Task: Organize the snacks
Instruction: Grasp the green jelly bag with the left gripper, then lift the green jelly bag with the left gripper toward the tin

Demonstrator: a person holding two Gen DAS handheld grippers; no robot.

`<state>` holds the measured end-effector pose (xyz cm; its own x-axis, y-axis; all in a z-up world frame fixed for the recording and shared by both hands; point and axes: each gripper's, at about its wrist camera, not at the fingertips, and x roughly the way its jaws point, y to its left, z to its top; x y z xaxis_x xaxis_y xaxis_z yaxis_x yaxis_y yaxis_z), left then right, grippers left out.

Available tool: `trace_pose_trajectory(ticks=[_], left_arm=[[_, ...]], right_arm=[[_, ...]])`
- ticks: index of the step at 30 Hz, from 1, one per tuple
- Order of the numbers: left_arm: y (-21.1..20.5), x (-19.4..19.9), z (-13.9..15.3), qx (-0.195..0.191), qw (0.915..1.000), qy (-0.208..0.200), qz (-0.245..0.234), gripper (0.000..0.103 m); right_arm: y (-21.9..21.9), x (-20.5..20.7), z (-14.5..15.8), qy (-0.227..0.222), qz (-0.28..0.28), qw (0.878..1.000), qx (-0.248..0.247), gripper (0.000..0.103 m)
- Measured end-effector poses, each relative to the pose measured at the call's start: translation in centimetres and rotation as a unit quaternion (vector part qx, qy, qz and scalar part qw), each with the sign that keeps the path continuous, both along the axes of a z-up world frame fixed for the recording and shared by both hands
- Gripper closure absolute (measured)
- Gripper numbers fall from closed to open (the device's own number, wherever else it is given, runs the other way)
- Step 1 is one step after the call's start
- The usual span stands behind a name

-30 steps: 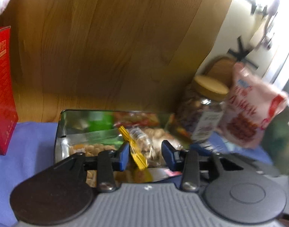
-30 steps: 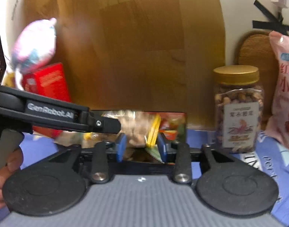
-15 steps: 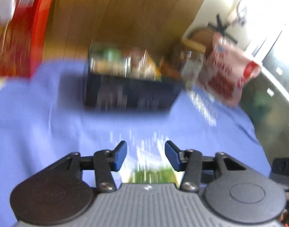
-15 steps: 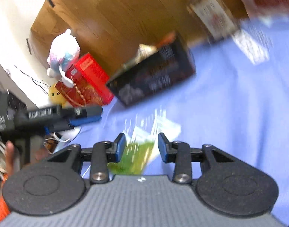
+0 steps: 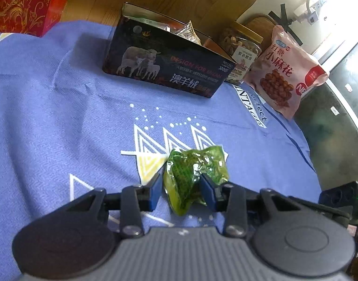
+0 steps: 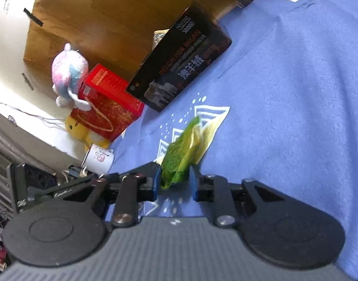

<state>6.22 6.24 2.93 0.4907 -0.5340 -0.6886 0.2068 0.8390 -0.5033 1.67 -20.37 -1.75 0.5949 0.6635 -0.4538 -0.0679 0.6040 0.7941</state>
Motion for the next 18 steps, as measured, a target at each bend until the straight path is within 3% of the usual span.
trace_pose_trajectory(ticks=[4,9,15,18], left_arm=[[0.3,-0.1,-0.1,-0.006,1.0000,0.000,0.001,0.069],[1.3,-0.1,-0.3,-0.065,0.9975,0.027,0.002,0.047],[1.3,-0.6,0.0,-0.141,0.9895,0.031,-0.008,0.041],[0.8,-0.9,0.9,-0.173,0.9846,0.016,-0.021,0.045]], right_arm=[[-0.3,0.0,-0.6,0.001,-0.015,1.000,0.010,0.091],[-1.8,-0.5,-1.2,0.028,-0.028,0.996,0.082,0.095],[-4.4,-2.0,-1.9,0.053,-0.046,0.975,0.209,0.095],[-5.3,-2.6,-2.0,0.052,-0.043,0.961,0.268,0.095]])
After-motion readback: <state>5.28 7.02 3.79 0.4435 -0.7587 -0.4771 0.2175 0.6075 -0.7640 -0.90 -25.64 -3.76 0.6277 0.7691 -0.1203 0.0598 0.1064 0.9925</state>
